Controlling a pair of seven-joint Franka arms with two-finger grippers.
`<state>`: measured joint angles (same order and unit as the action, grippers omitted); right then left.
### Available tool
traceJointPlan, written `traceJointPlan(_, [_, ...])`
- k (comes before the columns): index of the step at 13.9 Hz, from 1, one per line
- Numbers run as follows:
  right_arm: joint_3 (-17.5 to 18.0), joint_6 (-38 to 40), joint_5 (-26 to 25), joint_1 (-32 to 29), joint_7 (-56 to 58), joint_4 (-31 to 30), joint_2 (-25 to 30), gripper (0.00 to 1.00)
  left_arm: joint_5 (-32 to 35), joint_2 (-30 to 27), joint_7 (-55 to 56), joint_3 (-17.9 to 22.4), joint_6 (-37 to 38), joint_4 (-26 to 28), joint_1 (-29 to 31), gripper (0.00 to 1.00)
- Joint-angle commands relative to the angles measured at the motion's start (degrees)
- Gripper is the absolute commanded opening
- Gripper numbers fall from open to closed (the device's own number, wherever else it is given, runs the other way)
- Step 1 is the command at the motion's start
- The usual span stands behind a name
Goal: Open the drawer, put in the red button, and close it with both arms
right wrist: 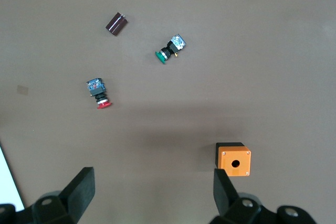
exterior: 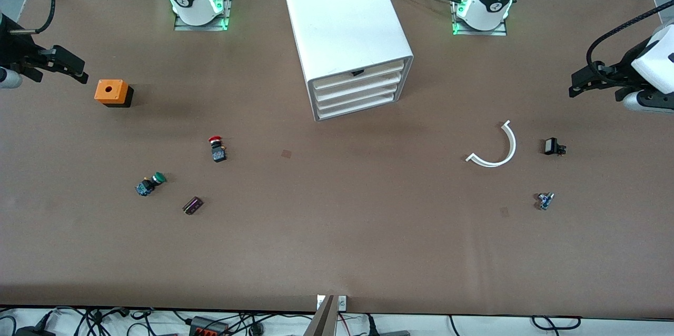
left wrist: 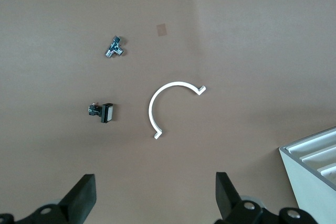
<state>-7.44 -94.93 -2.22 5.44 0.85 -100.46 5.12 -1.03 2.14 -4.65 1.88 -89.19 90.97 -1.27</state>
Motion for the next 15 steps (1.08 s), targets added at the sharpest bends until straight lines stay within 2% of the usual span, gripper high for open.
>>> traceJointPlan(1, [0.24,0.53,-0.68,0.1,-0.15,-0.17,0.6,1.0,-0.73,0.76,0.34,0.41,1.39,-2.03,-0.4,1.0])
traceJointPlan(8, [0.5,0.53,-0.68,0.28,-0.32,-0.17,0.6,1.0,-0.82,0.85,0.69,0.41,2.7,-1.94,-0.66,1.0])
traceJointPlan(11, [0.59,0.97,-0.6,0.28,0.29,-0.17,0.42,1.0,-2.48,1.46,0.51,0.32,10.06,-1.85,-1.01,1.0])
traceJointPlan(13, [0.59,2.63,-0.16,1.24,0.3,0.09,0.42,1.0,-5.37,4.53,0.34,0.23,17.87,-1.94,-2.41,1.0])
traceJointPlan(15, [0.59,3.17,-0.07,2.12,0.47,0.79,-1.07,1.0,-8.27,4.89,0.16,0.14,23.95,-1.24,-2.51,1.0])
